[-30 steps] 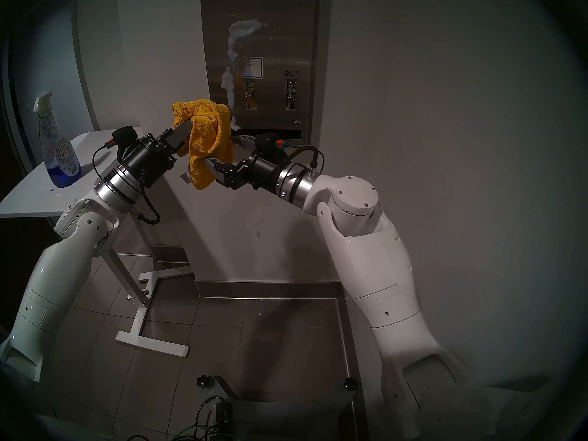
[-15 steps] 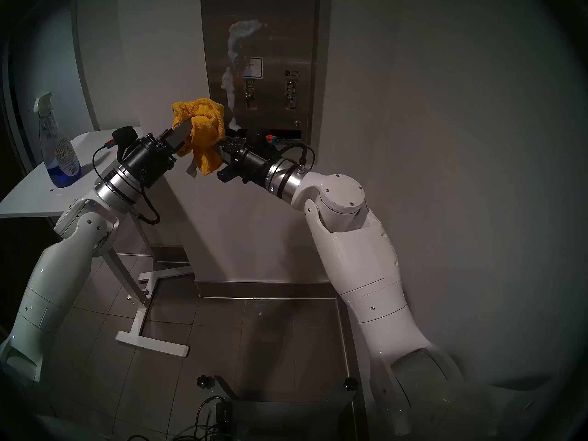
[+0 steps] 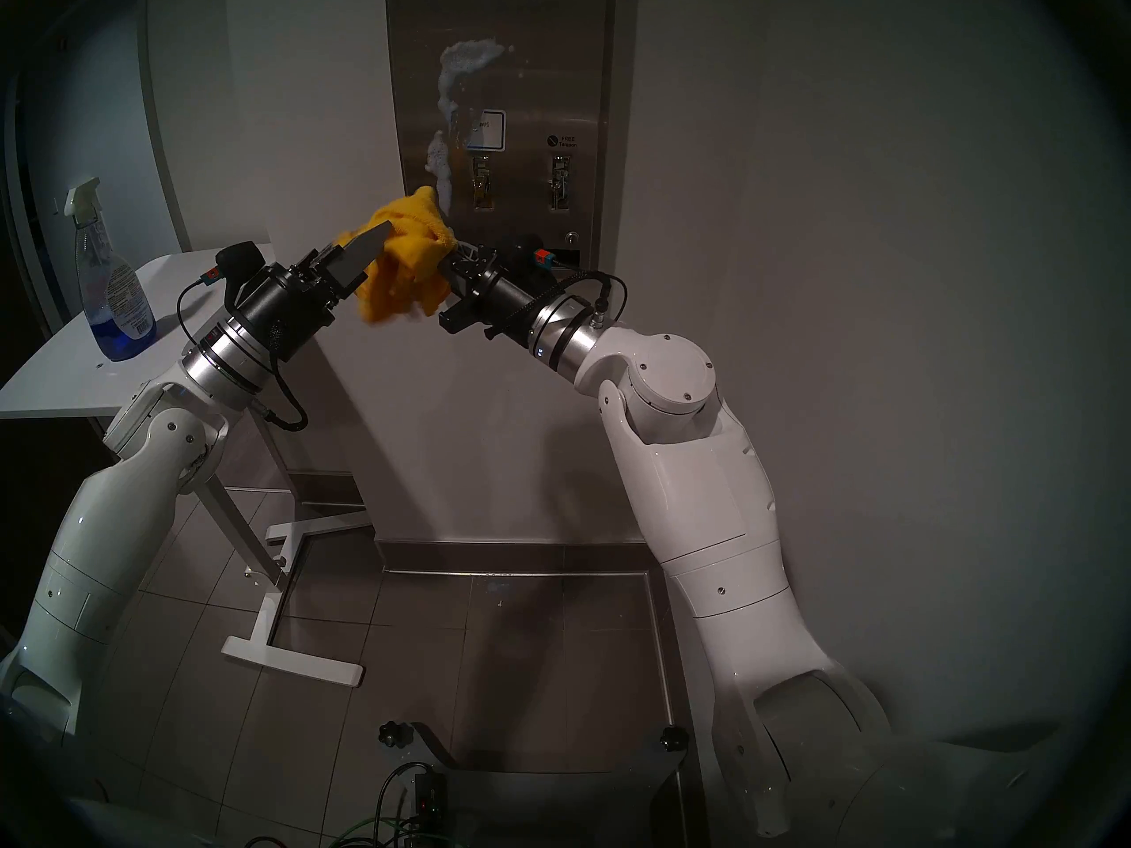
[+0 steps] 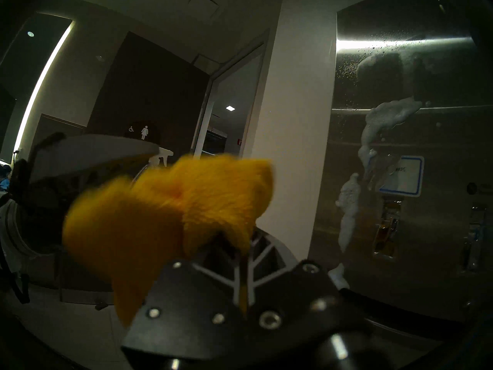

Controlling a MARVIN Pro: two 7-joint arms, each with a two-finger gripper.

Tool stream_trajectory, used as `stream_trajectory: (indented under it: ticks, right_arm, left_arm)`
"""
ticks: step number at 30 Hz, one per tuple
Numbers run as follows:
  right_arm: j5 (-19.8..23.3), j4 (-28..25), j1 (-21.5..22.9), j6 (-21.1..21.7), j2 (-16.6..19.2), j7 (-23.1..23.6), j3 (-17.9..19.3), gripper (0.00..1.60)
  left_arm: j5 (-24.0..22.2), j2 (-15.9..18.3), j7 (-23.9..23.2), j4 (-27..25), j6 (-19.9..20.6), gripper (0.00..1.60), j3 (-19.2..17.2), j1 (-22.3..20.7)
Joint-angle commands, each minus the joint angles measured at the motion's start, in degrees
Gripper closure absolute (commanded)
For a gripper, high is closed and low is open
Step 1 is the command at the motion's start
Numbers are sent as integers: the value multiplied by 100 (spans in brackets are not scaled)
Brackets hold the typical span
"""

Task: Pick up the cloth and wipe the surface

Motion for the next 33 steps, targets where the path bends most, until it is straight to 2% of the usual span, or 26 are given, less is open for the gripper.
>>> stream_trajectory:
  ticks: [1, 6, 9, 10, 15, 16, 18, 19, 21, 26, 33]
  right_arm:
    - [-246, 86, 399, -424, -140, -316, 136, 160]
    - [-386, 365, 732, -526, -304, -506, 177, 160]
    - [-478, 444, 780, -617, -359, -603, 179, 160]
    - [-494, 473, 792, -642, -396, -671, 188, 160]
    - [-697, 620, 843, -943, -670, -1117, 190, 160]
    - [-697, 620, 843, -943, -670, -1117, 190, 160]
    - [-762, 656, 862, -1027, -722, -1233, 177, 160]
    - [-826, 703, 873, -1138, -809, -1409, 192, 160]
    - [-854, 721, 881, -1190, -842, -1487, 206, 160]
    - [-954, 764, 934, -1484, -1012, -1918, 327, 160]
    - [-1126, 776, 797, -1972, -1279, -2343, 219, 160]
  left_arm:
    - [-51, 53, 184, -437, -188, 0, -419, 249]
    - [-66, 69, 508, -586, -148, 0, -633, 628]
    - [86, 180, 732, -726, -82, 0, -661, 808]
    - [334, 323, 887, -772, -18, 0, -576, 865]
    - [763, 383, 1447, -1102, 74, 0, -377, 1241]
    - [763, 383, 1447, -1102, 74, 0, -377, 1241]
    - [946, 418, 1703, -1179, 142, 0, -356, 1314]
    - [1045, 380, 1982, -1232, 208, 0, -387, 1392]
    - [1122, 387, 2078, -1245, 236, 0, -409, 1416]
    - [1422, 380, 2737, -1260, 400, 0, -530, 1478]
    - [1771, 281, 3508, -1502, 649, 0, -613, 1520]
